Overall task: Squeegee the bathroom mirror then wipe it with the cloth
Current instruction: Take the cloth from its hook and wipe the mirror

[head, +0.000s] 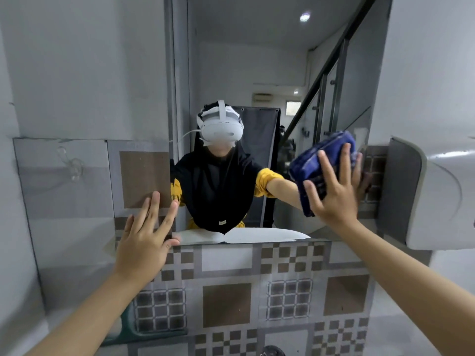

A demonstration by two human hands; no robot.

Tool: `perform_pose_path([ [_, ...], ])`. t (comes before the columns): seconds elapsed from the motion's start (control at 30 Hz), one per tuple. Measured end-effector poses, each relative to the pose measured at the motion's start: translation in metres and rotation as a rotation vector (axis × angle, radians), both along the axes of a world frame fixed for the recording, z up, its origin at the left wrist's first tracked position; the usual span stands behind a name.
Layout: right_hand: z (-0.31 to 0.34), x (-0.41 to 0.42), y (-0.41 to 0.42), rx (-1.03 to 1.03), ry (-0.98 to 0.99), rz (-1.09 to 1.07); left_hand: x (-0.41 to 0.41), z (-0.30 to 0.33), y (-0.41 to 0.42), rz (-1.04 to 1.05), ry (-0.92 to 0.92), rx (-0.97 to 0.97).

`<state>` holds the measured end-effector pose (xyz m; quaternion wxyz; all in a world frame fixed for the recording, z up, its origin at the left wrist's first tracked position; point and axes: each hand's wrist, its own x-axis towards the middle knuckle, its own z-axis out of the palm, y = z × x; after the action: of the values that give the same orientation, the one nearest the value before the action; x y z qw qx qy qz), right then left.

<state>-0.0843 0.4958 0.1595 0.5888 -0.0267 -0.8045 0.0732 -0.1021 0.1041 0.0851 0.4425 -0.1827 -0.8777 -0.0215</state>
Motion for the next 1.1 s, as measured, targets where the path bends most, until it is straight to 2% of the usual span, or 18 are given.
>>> perform_pose_path([
  [0.1,-0.015,0.005,-0.001,-0.312,-0.020,-0.008,0.002,0.001,0.001,-0.017,-0.004,0.013],
  [0.17,-0.025,0.005,-0.015,-0.447,-0.002,-0.014,0.003,0.001,0.001,-0.039,0.008,0.030],
  [0.37,-0.052,-0.006,-0.073,-0.654,0.003,-0.048,0.004,-0.001,-0.008,-0.039,-0.016,-0.022],
  [0.6,-0.052,-0.015,-0.136,-0.643,0.034,-0.020,0.003,-0.002,-0.014,-0.035,-0.020,-0.022],
  [0.8,-0.041,-0.022,-0.195,-0.532,0.051,0.061,0.003,-0.003,-0.010,-0.039,-0.019,0.025],
  [0.97,-0.028,-0.026,-0.236,-0.381,0.034,0.115,0.003,-0.004,-0.015,-0.021,-0.050,0.049],
  [1.1,-0.031,-0.027,-0.261,-0.160,0.056,0.117,0.002,-0.006,-0.023,0.005,-0.072,0.100],
])
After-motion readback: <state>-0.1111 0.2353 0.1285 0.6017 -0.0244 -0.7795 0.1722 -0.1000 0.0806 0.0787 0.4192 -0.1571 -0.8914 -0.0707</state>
